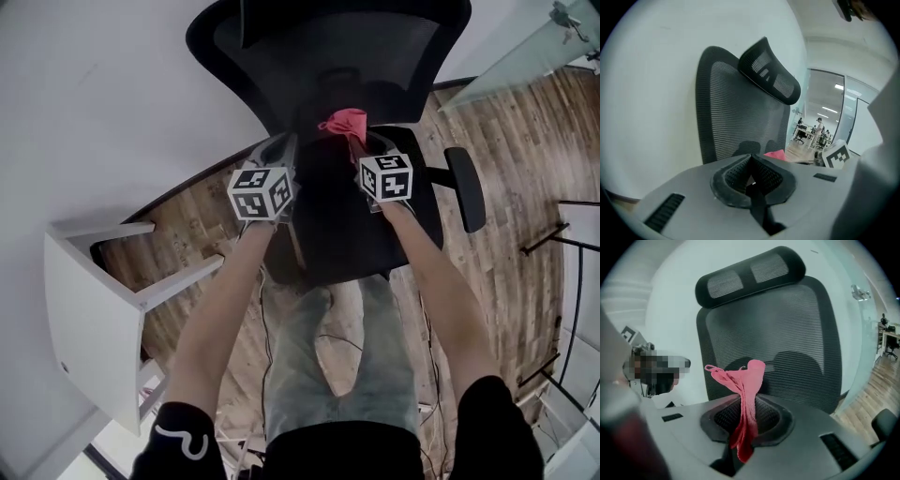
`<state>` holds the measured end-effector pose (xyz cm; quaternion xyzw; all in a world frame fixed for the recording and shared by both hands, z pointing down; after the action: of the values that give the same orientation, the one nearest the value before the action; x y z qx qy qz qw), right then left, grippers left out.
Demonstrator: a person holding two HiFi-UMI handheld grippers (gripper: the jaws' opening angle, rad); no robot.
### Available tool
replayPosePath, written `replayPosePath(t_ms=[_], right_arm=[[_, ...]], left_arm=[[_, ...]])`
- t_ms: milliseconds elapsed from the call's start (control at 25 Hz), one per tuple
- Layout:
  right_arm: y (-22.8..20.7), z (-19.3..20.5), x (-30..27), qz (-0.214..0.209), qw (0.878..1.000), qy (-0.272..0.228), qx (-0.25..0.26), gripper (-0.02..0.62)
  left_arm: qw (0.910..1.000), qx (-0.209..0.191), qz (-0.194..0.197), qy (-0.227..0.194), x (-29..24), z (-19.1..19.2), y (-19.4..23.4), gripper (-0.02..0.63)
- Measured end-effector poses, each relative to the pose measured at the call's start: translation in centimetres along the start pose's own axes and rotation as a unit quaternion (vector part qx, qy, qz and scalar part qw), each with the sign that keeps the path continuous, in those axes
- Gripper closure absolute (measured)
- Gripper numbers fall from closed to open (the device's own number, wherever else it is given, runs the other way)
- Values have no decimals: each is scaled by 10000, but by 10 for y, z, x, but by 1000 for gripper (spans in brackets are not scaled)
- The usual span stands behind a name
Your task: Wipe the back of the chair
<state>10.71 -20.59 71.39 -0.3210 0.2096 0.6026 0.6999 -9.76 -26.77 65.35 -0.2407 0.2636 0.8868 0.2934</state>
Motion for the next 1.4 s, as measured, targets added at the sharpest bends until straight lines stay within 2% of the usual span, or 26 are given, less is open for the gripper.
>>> replayPosePath(t_ms=[160,320,440,560,760,1000,1400], right_arm=[[71,1,-27,-455,9979,163,437,525],[124,3,-53,-760,9948,302,609,523],[155,5,-71,-930,9915,442,800,523],[167,14,-84,-951,9887,637,970,522],[163,19,-96,-894,9873,778,1057,522],[135,22,-97,-796,9888,857,926,522],[56,19,-80,-462,9924,936,656,522]], left_arm=[[9995,177,-224,-92,39,13,40,581],[9986,356,-348,-171,73,28,78,581],[9964,584,-574,-225,97,43,105,581],[9939,786,-741,-234,113,61,116,581],[9917,903,-893,-199,122,77,122,581],[9911,931,-941,-156,110,82,106,581],[9932,775,-861,-98,72,60,59,581]])
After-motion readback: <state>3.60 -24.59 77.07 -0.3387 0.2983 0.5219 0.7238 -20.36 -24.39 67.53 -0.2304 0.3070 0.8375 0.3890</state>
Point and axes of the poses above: the fingertips, and each gripper's own axes: x backward along the fingers, y to its left, z out of its underside, the point moved 8 cm from there along x, backward along the fingers, and after that the axes turned 13 degrees about y, right-handed, at the moved point
